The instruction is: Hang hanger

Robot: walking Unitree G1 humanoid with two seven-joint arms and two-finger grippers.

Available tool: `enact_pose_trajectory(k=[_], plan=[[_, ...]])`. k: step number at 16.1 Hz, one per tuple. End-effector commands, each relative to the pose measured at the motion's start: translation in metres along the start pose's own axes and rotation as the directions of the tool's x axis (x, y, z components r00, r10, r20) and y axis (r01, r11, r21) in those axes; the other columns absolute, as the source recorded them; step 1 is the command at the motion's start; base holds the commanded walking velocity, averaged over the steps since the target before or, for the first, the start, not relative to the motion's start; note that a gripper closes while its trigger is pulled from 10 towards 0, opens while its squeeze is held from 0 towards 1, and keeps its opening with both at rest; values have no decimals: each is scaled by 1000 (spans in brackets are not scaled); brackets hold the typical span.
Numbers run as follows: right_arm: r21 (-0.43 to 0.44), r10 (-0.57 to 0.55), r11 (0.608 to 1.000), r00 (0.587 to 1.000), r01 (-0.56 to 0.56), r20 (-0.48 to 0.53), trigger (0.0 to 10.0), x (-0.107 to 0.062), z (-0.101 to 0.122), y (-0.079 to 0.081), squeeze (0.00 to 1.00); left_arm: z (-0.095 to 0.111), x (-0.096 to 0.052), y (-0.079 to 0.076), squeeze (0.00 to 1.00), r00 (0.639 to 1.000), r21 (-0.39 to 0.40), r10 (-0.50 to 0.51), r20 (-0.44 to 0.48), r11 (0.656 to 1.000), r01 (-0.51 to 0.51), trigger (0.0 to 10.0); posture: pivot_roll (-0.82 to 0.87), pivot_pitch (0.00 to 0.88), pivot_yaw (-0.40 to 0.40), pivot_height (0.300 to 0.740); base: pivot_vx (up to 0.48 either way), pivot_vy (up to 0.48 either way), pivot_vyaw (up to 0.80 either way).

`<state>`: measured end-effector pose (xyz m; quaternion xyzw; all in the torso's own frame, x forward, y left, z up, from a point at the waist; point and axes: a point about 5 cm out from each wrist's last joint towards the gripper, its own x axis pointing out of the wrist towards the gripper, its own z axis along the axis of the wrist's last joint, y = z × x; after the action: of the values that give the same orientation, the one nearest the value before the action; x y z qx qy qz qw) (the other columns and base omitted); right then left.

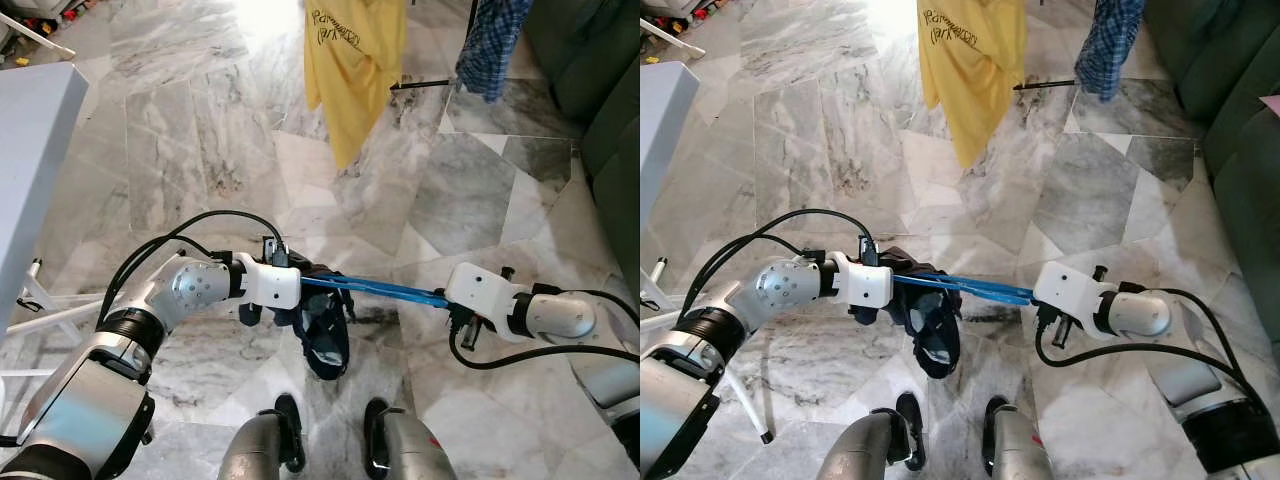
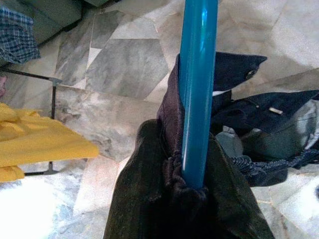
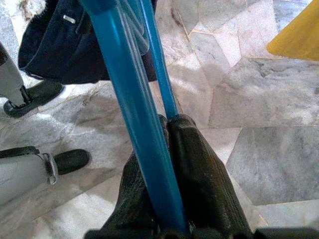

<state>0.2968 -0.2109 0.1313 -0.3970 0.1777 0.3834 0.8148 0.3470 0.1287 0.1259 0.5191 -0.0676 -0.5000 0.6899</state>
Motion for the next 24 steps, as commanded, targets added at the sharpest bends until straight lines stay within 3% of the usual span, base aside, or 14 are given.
enact_pose_trajectory(k=[1, 5, 6, 7, 8, 9, 12, 13, 14, 15, 16, 24], plan=[[9, 15, 1000, 1000, -15, 14, 0, 3, 1, 5, 0, 2, 1, 0, 0, 1000, 41, -22, 10, 999, 21, 10000, -137, 302, 128, 740, 0, 0, 0], [16, 26, 1000, 1000, -26, 13, 0, 9, 3, 9, 0, 7, 5, 2, 0, 999, 89, -16, 27, 996, 14, 10000, -136, 303, 128, 740, 0, 0, 0], [20, 6, 1000, 1000, -6, 20, 0, 12, 4, 7, 0, 8, 5, 3, 0, 999, 95, -4, 34, 996, 1, 8510, -136, 303, 127, 740, 0, 0, 0], [32, -15, 999, 999, 14, 32, 0, 15, 5, 6, 0, 9, 5, 4, 0, 999, 99, 3, 42, 995, -7, 3373, -134, 303, 127, 740, 0, 0, 0], [35, -22, 999, 999, 20, 38, 0, 17, 6, 7, 0, 10, 6, 4, 0, 999, 104, 0, 46, 995, -5, 3373, -134, 303, 128, 740, 0, 0, 0], [51, -46, 998, 997, 43, 54, 0, 21, 8, 7, 0, 11, 6, 6, 0, 999, 115, 14, 49, 993, -19, 0, -134, 303, 128, 740, 0, 0, 0], [76, -79, 994, 994, 73, 81, 0, 27, 11, 8, 0, 17, 8, 13, 0, 995, 139, 58, 84, 988, -70, 0, -132, 303, 129, 740, 0, 0, 0], [83, -94, 993, 992, 86, 90, 0, 29, 11, 7, 0, 20, 8, 15, 0, 991, 142, 82, 105, 985, -96, 1451, -132, 303, 130, 740, 0, 0, 0], [91, -103, 991, 990, 95, 95, 0, 30, 12, 7, 0, 21, 8, 16, 0, 988, 139, 97, 118, 984, -113, 6549, -132, 303, 130, 740, 0, 0, 0], [95, -112, 990, 989, 103, 101, 0, 32, 12, 7, 0, 25, 9, 18, 659, 982, 127, 119, 149, 982, -139, 10000, -133, 302, 131, 740, 0, 0, 0], [98, -120, 989, 987, 110, 105, 0, 33, 12, 7, 0, 26, 9, 19, 1000, 976, 113, 142, 166, 980, -162, 10000, -135, 301, 131, 740, 0, 0, 0], [110, -152, 984, 981, 140, 117, 0, 38, 12, 4, 0, 37, 7, 27, 1000, 938, 131, 229, 259, 954, -269, 10000, -132, 303, 130, 740, 0, 0, 0]])
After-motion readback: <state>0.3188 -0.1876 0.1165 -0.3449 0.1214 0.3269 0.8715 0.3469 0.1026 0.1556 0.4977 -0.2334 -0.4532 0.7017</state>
